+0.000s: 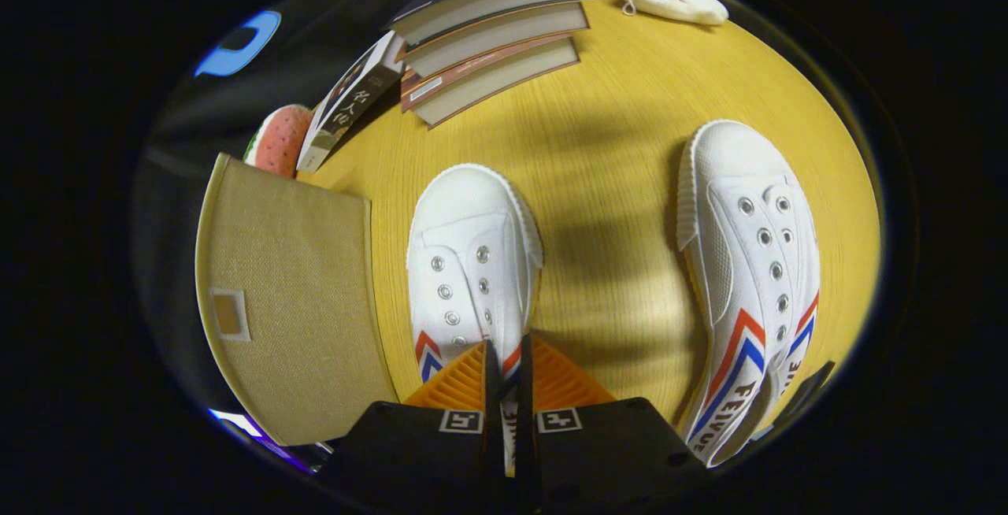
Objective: Open the storage box then place both shoes into the box .Put the left shoe in first, then the right shoe, with the right side of both shoes facing outward in a uniform manner.
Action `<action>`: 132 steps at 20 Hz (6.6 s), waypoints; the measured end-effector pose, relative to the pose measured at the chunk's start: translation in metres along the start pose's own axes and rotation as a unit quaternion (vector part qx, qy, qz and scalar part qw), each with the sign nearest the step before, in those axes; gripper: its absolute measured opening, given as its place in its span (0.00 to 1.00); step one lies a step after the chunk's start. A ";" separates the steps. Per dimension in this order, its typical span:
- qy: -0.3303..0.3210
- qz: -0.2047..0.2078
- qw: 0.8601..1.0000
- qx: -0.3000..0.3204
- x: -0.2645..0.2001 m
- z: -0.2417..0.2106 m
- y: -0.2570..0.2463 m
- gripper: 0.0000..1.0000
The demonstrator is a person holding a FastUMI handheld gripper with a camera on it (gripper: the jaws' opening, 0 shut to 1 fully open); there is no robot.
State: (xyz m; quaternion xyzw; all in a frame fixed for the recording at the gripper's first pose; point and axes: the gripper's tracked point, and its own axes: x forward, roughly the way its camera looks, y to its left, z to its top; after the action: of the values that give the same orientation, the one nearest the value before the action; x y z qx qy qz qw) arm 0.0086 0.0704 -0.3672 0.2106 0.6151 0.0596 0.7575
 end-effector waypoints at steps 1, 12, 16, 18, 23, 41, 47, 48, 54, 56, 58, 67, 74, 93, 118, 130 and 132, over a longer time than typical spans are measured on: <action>-0.010 -0.001 1.000 0.000 -0.001 0.001 -0.001 0.10; -0.049 0.039 0.995 0.074 -0.064 0.006 0.024 0.05; -0.082 0.045 0.994 0.058 -0.109 0.019 0.038 0.05; -0.099 0.050 0.993 0.049 -0.133 0.026 0.052 0.05; -0.124 0.072 0.989 0.031 -0.168 0.035 0.103 0.05; -0.085 0.088 0.990 -0.063 -0.088 -0.011 0.296 0.05; -0.072 0.088 0.992 -0.056 -0.065 -0.013 0.310 0.07; -0.069 0.116 0.990 -0.044 -0.064 -0.016 0.325 0.30; -0.112 0.126 0.983 -0.068 -0.099 0.007 0.315 0.99; -0.128 0.121 0.982 -0.069 -0.119 0.018 0.293 0.99; -0.146 0.109 0.981 -0.068 -0.137 0.027 0.263 0.99; -0.201 0.005 0.977 -0.065 -0.189 0.063 0.089 0.99; -0.185 -0.037 0.982 -0.001 -0.205 0.072 -0.039 0.99; -0.033 -0.040 0.997 0.057 -0.089 0.026 -0.178 0.98; -0.009 0.035 0.993 0.110 -0.073 0.027 -0.143 0.13; -0.029 0.050 0.998 0.019 -0.135 0.024 -0.036 0.13; -0.034 0.050 0.998 0.006 -0.144 0.023 -0.009 0.13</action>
State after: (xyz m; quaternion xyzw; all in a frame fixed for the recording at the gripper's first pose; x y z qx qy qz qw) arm -0.0051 0.0060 -0.2369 0.2480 0.5782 0.0865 0.7725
